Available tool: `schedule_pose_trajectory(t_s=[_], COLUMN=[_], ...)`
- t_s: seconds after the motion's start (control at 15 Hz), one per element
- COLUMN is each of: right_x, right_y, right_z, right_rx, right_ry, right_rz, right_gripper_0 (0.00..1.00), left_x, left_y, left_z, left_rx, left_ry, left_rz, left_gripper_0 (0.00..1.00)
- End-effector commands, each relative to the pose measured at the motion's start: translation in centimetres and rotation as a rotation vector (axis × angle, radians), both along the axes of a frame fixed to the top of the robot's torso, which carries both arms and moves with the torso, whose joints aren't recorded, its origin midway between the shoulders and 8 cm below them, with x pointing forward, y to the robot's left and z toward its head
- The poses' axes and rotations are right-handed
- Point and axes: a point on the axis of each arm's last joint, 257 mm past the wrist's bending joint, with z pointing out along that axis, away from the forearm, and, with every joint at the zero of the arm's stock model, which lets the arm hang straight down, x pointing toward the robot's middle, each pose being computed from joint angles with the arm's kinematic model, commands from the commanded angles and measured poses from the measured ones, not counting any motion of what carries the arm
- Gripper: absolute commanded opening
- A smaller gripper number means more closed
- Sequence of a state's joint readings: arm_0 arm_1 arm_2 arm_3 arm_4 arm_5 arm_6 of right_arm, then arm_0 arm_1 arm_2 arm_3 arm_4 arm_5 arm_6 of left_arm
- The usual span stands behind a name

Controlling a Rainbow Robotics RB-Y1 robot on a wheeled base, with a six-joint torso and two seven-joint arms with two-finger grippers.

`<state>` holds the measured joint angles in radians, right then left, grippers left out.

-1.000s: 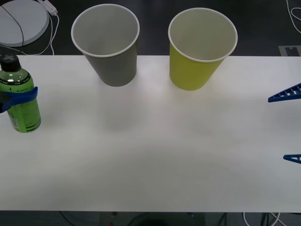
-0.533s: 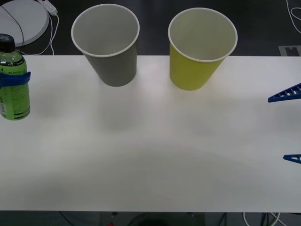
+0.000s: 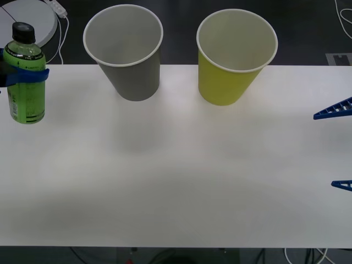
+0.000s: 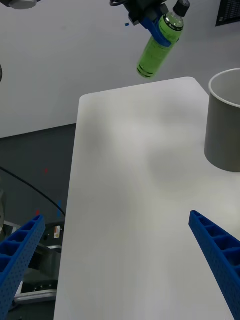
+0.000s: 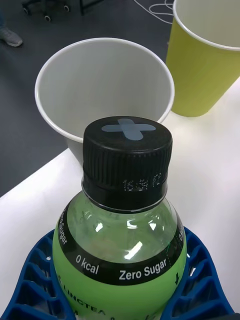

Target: Put the can into the green bin and the plastic bottle into the gray bin

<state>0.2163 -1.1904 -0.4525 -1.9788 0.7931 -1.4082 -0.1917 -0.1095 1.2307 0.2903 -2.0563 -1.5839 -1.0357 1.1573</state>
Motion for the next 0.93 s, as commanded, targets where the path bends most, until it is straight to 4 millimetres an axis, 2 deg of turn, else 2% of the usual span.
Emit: schedule_pose_trajectory(t_s=[0.07, 0.67, 0.93], right_x=[0.0, 0.0, 0.0], right_y=[0.0, 0.0, 0.0], right_z=[0.0, 0.0, 0.0], right_rx=[0.000, 0.000, 0.000], right_ry=[0.000, 0.000, 0.000], right_rz=[0.000, 0.000, 0.000], right_gripper_0=[1.00, 1.00, 1.00], left_x=[0.5, 4.2, 4.2], left_y=[0.1, -2.9, -3.1], left_z=[0.9, 2.4, 3.6], left_rx=[0.035, 0.048, 0.116], left_ry=[0.017, 0.031, 0.084], left_rz=[-0.008, -0.051, -0.070], left_gripper_0=[0.00, 0.00, 0.00])
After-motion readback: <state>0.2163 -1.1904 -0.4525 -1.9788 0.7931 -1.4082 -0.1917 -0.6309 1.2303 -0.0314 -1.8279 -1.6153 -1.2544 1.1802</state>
